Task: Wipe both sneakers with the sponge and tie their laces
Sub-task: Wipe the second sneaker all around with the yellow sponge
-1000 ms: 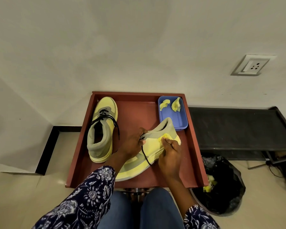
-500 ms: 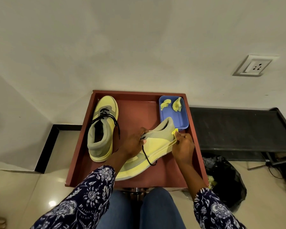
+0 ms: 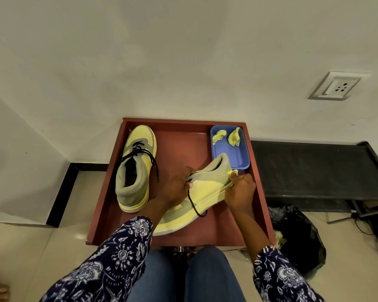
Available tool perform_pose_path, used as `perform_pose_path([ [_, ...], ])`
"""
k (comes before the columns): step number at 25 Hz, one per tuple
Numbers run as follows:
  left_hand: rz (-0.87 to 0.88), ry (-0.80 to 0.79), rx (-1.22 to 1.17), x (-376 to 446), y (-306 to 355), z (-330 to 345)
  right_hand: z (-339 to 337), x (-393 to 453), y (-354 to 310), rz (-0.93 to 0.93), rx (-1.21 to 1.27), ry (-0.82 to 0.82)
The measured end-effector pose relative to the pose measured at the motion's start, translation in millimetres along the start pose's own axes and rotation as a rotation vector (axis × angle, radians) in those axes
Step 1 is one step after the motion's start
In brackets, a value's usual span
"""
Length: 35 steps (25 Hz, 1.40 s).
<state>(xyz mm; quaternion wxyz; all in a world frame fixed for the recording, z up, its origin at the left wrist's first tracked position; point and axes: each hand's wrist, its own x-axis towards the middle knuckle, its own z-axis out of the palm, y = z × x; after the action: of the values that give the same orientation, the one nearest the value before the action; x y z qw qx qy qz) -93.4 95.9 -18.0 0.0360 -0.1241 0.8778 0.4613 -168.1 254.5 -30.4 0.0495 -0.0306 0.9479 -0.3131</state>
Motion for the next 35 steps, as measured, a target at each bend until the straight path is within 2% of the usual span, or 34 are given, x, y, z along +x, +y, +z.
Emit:
perform_pose_path([
  [2,-0.016,-0.007,0.007,1.8,-1.1,-0.2,1.5,-20.6,-5.6,0.025,0.038,-0.006],
  [5,-0.022,-0.008,0.025,1.7,-1.0,-0.1,-4.7,-46.9,-8.0,-0.115,-0.159,-0.092],
  [7,-0.018,-0.014,0.039,2.0,-1.4,0.4,-8.2,-50.0,-8.0,-0.125,-0.187,-0.124],
  [15,-0.022,-0.021,0.053,2.8,-1.8,-1.4,0.8,-1.7,2.4,-0.038,-0.142,-0.051],
  [19,-0.011,-0.011,0.064,2.8,-1.1,-0.8,4.8,30.5,13.5,-0.057,-0.122,-0.107],
  [24,-0.006,-0.003,0.074,1.6,-0.2,0.4,3.8,20.9,9.3,-0.032,-0.105,-0.08],
  [26,-0.004,0.0,0.072,0.5,0.0,-0.3,1.7,4.0,6.1,-0.035,-0.046,-0.045],
  [30,0.006,-0.004,0.078,1.9,-0.8,-2.3,4.3,-29.4,-5.6,0.1,0.417,-0.026],
  [31,0.002,-0.006,0.08,2.0,-1.2,-2.2,6.6,-32.0,-5.3,0.113,0.464,-0.018],
  [35,0.016,0.004,0.082,1.3,0.7,-2.4,7.6,-28.9,-4.0,0.116,0.396,-0.025],
])
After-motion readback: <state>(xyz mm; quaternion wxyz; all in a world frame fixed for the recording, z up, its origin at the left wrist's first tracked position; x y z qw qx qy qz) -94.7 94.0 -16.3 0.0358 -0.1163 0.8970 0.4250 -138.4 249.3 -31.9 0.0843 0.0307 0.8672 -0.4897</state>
